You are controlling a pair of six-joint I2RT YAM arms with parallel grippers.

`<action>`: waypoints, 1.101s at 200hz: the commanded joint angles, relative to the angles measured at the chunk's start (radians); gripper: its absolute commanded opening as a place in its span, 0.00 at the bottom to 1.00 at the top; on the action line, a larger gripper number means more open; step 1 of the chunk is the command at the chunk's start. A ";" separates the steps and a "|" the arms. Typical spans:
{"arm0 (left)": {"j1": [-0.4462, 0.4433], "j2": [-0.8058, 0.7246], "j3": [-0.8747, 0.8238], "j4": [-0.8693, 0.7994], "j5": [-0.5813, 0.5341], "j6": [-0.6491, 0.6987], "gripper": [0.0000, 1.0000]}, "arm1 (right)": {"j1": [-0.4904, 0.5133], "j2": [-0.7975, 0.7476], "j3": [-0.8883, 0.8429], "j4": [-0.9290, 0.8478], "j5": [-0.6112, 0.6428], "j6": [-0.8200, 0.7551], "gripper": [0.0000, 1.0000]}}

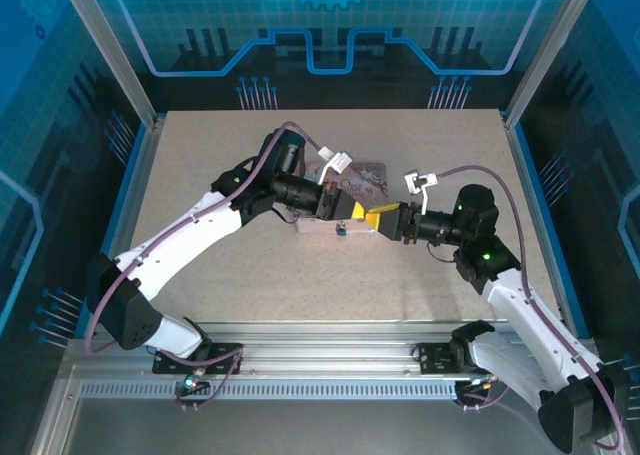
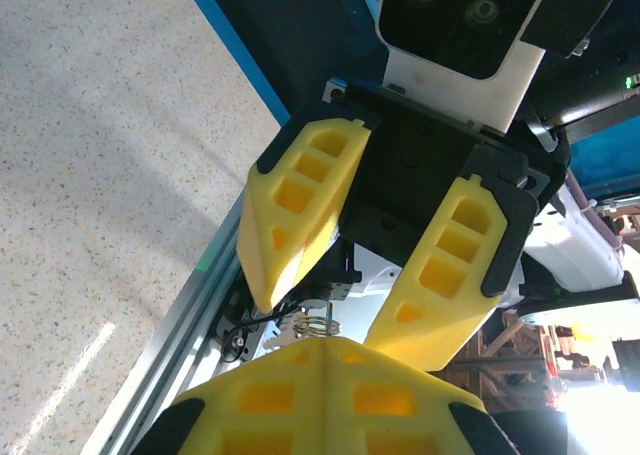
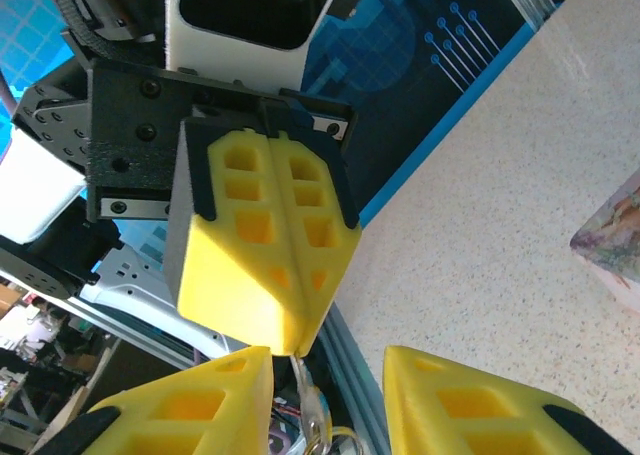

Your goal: Unlock a padlock with a key

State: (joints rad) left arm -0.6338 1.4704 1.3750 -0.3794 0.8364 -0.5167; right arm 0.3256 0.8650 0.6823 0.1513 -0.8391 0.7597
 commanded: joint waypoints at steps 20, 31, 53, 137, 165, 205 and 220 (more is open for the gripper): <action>0.009 -0.033 -0.019 0.030 0.028 -0.017 0.00 | -0.011 -0.016 -0.007 0.065 -0.029 0.035 0.35; 0.011 -0.032 -0.020 0.032 0.026 -0.018 0.00 | -0.011 -0.017 -0.011 0.068 -0.031 0.037 0.33; 0.011 -0.031 -0.022 0.043 0.026 -0.025 0.00 | -0.007 -0.020 -0.011 0.063 -0.039 0.031 0.31; 0.021 -0.036 -0.030 0.059 0.025 -0.039 0.00 | 0.003 -0.006 -0.007 0.010 -0.027 -0.008 0.16; 0.023 -0.035 -0.030 0.059 0.026 -0.039 0.00 | 0.002 -0.007 -0.006 0.011 -0.029 -0.007 0.00; 0.023 -0.038 -0.036 0.072 0.027 -0.047 0.00 | 0.003 -0.014 -0.004 0.007 -0.026 -0.014 0.00; 0.022 -0.039 -0.037 0.075 0.027 -0.051 0.00 | 0.004 -0.014 -0.004 0.004 -0.021 -0.014 0.00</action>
State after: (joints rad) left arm -0.6178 1.4628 1.3510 -0.3309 0.8440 -0.5522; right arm 0.3206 0.8612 0.6796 0.1642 -0.8482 0.7589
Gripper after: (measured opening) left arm 0.055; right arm 0.066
